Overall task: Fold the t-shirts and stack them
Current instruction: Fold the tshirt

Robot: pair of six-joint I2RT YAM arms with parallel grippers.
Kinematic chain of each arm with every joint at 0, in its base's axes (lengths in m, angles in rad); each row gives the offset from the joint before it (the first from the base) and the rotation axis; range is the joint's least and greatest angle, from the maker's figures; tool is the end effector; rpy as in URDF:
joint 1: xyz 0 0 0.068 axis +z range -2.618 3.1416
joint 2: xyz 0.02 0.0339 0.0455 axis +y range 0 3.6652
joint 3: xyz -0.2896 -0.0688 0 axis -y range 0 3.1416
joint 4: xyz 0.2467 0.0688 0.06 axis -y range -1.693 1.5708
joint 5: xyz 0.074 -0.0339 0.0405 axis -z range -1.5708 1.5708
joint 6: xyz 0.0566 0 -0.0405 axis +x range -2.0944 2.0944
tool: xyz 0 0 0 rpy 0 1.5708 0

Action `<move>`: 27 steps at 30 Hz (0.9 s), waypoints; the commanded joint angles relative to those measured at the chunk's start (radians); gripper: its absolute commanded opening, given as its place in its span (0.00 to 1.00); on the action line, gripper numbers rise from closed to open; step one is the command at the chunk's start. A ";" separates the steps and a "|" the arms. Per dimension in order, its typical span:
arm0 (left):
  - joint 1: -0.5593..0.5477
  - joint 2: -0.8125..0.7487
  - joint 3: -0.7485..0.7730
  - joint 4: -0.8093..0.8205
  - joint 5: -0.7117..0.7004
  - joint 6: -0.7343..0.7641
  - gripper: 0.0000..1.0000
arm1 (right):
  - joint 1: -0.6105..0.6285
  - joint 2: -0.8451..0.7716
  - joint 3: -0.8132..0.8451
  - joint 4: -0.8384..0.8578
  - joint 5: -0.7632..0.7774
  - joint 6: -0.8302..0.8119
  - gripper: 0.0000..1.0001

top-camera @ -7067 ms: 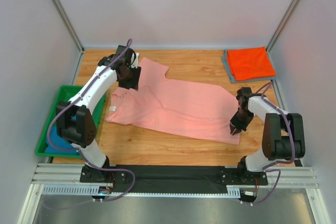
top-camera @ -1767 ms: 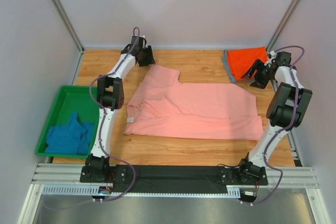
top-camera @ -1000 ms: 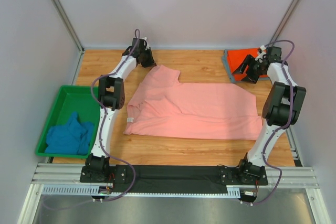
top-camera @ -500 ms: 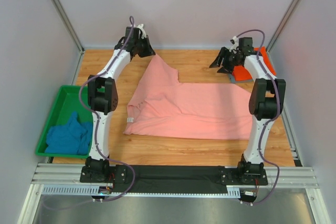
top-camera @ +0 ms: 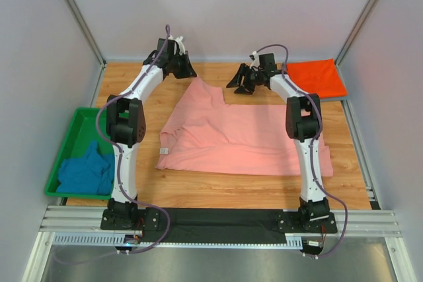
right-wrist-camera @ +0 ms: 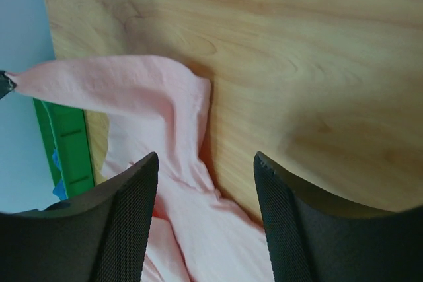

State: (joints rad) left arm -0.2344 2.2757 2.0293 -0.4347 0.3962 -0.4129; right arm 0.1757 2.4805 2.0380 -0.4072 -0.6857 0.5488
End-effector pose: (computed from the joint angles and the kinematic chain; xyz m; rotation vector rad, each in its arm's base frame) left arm 0.5392 -0.1512 0.2526 0.0142 2.3101 -0.7863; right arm 0.5599 0.1358 0.1514 0.1312 2.4832 1.1519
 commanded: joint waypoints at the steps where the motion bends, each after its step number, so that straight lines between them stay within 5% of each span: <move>1: -0.003 -0.039 0.009 0.008 0.039 0.036 0.00 | 0.016 0.081 0.128 0.076 -0.029 0.063 0.61; 23: -0.003 -0.021 0.025 -0.012 0.050 0.045 0.00 | 0.097 0.228 0.280 0.044 0.130 0.066 0.45; 27: -0.003 -0.030 0.028 -0.016 0.044 0.049 0.00 | 0.103 0.232 0.278 0.045 0.133 0.068 0.35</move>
State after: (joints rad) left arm -0.2344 2.2757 2.0296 -0.4496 0.4286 -0.3927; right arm 0.2676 2.6759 2.2860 -0.3534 -0.5819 0.6186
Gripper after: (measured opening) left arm 0.003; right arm 0.389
